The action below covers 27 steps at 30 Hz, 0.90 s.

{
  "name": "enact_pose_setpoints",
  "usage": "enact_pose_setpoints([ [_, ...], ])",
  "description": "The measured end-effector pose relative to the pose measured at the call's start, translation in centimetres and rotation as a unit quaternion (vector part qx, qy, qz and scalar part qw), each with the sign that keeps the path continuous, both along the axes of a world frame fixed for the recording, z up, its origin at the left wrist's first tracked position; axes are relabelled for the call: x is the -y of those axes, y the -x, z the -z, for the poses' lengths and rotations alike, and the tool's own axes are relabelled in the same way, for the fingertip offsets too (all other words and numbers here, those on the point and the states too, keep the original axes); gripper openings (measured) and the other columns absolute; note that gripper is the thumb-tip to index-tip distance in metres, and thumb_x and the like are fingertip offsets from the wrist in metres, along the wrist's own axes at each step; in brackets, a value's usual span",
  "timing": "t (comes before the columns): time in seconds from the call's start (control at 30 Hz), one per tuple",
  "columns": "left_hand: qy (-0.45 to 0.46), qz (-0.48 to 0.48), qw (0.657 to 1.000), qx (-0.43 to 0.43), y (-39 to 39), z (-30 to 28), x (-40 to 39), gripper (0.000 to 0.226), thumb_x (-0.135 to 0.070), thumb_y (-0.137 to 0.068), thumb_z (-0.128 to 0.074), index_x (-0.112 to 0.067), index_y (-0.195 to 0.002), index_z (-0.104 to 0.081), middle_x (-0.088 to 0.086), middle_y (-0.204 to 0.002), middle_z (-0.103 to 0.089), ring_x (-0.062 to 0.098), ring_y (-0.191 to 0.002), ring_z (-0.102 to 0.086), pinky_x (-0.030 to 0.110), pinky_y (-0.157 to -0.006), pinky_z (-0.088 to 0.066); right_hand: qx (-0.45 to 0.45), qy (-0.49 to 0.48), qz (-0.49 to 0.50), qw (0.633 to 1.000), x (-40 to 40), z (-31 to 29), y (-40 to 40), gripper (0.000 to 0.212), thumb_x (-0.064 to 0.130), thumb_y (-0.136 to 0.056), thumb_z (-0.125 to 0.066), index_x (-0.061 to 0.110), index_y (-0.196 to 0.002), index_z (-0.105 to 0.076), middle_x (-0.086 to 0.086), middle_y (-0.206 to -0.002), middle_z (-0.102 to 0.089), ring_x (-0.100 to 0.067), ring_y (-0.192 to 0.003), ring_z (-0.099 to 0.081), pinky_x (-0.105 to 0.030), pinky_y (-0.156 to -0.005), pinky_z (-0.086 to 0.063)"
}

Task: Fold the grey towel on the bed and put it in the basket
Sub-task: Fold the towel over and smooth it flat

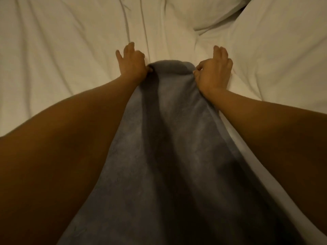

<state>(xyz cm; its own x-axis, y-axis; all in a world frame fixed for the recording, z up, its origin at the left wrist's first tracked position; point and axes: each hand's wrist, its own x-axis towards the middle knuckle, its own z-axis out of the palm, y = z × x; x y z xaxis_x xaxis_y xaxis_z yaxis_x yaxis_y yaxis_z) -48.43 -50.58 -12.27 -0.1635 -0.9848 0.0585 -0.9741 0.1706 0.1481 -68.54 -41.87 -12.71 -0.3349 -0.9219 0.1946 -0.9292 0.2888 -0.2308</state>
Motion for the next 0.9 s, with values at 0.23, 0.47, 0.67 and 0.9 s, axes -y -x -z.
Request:
enact_pose_setpoints([
  [0.23,-0.038,0.038,0.998,-0.034,1.8,6.5,-6.7,0.071,-0.047,-0.099,-0.031,-0.008,-0.152,-0.004,0.012,-0.160,0.000,0.025,-0.148,0.000,0.045,-0.119,0.000,-0.130,-0.068,-0.136,0.980,-4.4,5.8,-1.7,0.059,0.038,-0.100,-0.030,0.015,-0.151,-0.013,-0.014,-0.158,0.002,-0.028,-0.145,0.002,-0.050,-0.115,0.000],
  [0.47,-0.116,0.089,0.989,0.022,0.5,8.8,-7.5,0.077,-0.060,-0.096,-0.017,-0.013,-0.151,0.010,0.007,-0.159,0.013,0.019,-0.147,0.010,0.047,-0.118,0.008,-0.157,-0.177,-0.128,0.963,-5.6,6.5,-1.4,0.060,0.044,-0.100,-0.015,0.015,-0.151,-0.002,-0.011,-0.159,0.007,-0.026,-0.145,0.010,-0.052,-0.111,0.012],
  [0.67,-0.129,0.096,0.987,0.012,-1.7,7.5,-12.0,0.076,-0.056,-0.097,-0.020,-0.012,-0.152,0.007,0.009,-0.159,0.013,0.020,-0.147,0.011,0.045,-0.118,0.005,-0.075,-0.210,-0.124,0.967,-9.3,4.8,-3.3,0.060,0.045,-0.100,-0.020,0.017,-0.151,-0.007,-0.013,-0.158,0.006,-0.027,-0.145,0.009,-0.051,-0.113,0.008],
  [0.9,-0.215,-0.011,0.976,-0.031,-8.8,5.3,-25.9,0.070,-0.050,-0.099,-0.027,-0.015,-0.153,0.001,0.007,-0.160,0.009,0.020,-0.148,0.007,0.041,-0.118,0.002,0.047,-0.281,-0.108,0.952,-20.8,2.8,-9.4,0.058,0.043,-0.100,-0.026,0.021,-0.151,-0.010,-0.013,-0.159,0.002,-0.027,-0.145,0.007,-0.050,-0.114,0.003],
])
